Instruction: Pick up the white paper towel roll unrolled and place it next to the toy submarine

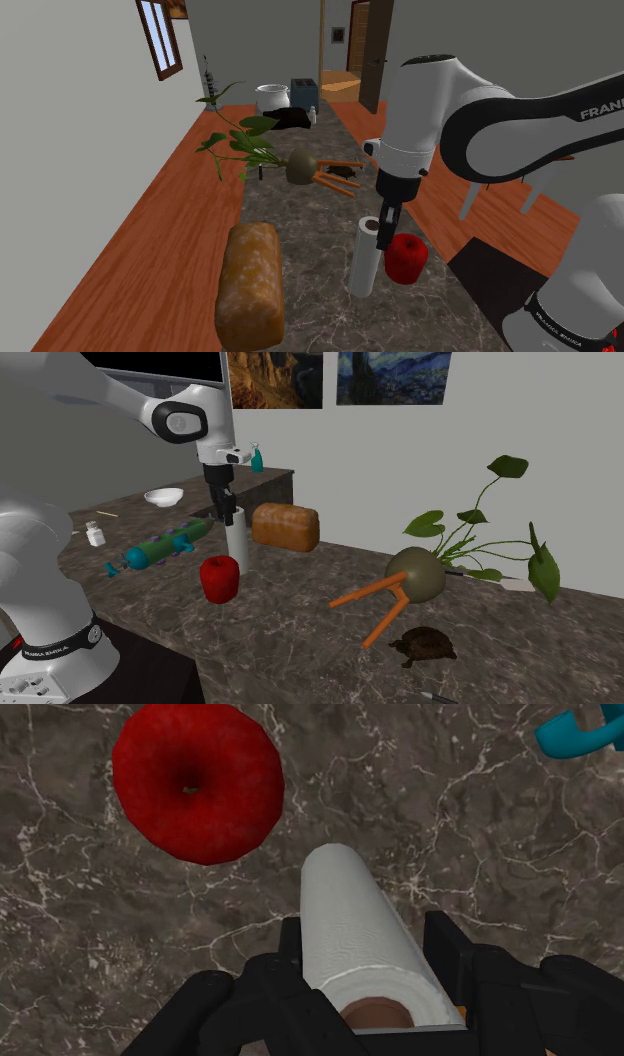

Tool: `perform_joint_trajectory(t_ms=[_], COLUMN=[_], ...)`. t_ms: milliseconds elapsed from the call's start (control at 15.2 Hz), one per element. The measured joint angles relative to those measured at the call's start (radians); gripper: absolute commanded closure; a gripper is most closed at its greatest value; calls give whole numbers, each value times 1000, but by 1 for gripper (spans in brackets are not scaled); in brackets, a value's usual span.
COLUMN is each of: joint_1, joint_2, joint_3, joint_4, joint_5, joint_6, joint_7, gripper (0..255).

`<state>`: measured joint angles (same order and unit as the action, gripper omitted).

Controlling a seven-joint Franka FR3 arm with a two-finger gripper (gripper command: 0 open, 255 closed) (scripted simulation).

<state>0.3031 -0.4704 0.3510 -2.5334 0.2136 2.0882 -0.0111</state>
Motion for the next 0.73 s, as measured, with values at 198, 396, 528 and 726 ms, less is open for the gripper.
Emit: perform_joint_trajectory(t_ms=[198, 396, 528, 726], joint_1=[0, 0, -1, -5], joint_2=[0, 0, -17, -36], joint_3=[0, 0, -8, -23], joint_4=[0, 0, 27, 90], joint_5=[0, 0, -3, -12], joint_6=[0, 0, -43, -126], joint_7=[0, 0, 0, -3], gripper=[0, 0, 0, 0])
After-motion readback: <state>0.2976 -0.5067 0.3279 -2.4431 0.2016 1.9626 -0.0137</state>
